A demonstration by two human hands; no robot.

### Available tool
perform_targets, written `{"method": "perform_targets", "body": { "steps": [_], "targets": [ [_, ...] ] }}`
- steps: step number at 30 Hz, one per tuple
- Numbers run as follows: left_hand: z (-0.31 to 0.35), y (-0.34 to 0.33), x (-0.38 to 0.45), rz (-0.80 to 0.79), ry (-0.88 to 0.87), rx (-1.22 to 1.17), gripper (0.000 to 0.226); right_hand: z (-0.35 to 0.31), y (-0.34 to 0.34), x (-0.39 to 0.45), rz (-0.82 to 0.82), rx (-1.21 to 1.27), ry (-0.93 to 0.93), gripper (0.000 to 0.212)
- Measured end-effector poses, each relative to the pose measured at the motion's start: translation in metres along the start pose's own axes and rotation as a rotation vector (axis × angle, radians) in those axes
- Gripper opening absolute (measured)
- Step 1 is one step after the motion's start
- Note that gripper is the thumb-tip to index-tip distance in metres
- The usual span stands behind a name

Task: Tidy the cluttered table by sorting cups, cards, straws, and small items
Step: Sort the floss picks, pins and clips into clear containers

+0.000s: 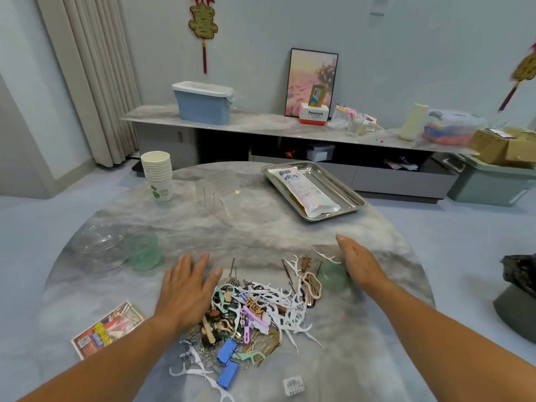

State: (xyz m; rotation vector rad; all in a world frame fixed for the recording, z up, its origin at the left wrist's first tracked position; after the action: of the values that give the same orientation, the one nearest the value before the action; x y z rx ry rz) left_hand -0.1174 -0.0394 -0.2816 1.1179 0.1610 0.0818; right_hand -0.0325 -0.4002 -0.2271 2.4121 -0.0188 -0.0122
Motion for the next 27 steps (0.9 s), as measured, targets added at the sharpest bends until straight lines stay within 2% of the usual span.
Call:
{"method": "perform_targets", "body": {
  "steps": [2,6,10,14,21,24,26,27],
  "targets": [
    [0.006,-0.001,0.003,-0.046,-0.082,0.038,0.072,0.010,-0.006,0.006,-0.076,0.002,-0.022,0.056],
    [0.011,0.000,0.015,-0.140,-0.234,-0.002,0.068,0.010,-0.034,0.010,-0.194,-0.119,0.115,0.051],
    [0.014,-0.002,0.019,-0.181,-0.308,-0.012,0.068,-0.005,-0.051,0.007,-0.289,-0.182,0.190,0.047],
    [0.017,-0.001,0.016,-0.218,-0.358,-0.011,0.073,-0.021,-0.068,-0.005,-0.313,-0.200,0.263,0.045],
    [0.026,0.000,-0.003,-0.236,-0.378,-0.002,0.066,-0.051,-0.107,-0.034,-0.429,-0.216,0.397,0.045],
    [0.027,0.005,-0.015,-0.246,-0.329,-0.111,0.067,-0.060,-0.117,-0.046,-0.474,-0.191,0.456,0.045],
    [0.027,0.015,-0.021,-0.192,-0.278,-0.221,0.066,-0.065,-0.116,-0.049,-0.496,-0.182,0.459,0.047],
    [0.024,0.021,-0.022,-0.107,-0.263,-0.215,0.063,-0.067,-0.114,-0.050,-0.498,-0.169,0.443,0.046]
  ]
}}
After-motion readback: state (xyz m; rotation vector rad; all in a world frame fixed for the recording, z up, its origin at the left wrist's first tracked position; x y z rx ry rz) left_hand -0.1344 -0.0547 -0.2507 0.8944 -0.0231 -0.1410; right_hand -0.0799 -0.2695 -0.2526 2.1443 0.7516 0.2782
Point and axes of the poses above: each hand's wrist, its own x-axis towards the middle knuckle, its own y-axis out of the back of the hand, z = x × y, the point moved 1 cm from there along x, towards the middle knuckle, and after that the axes turned 2 degrees about y, right-handed, at the moved point
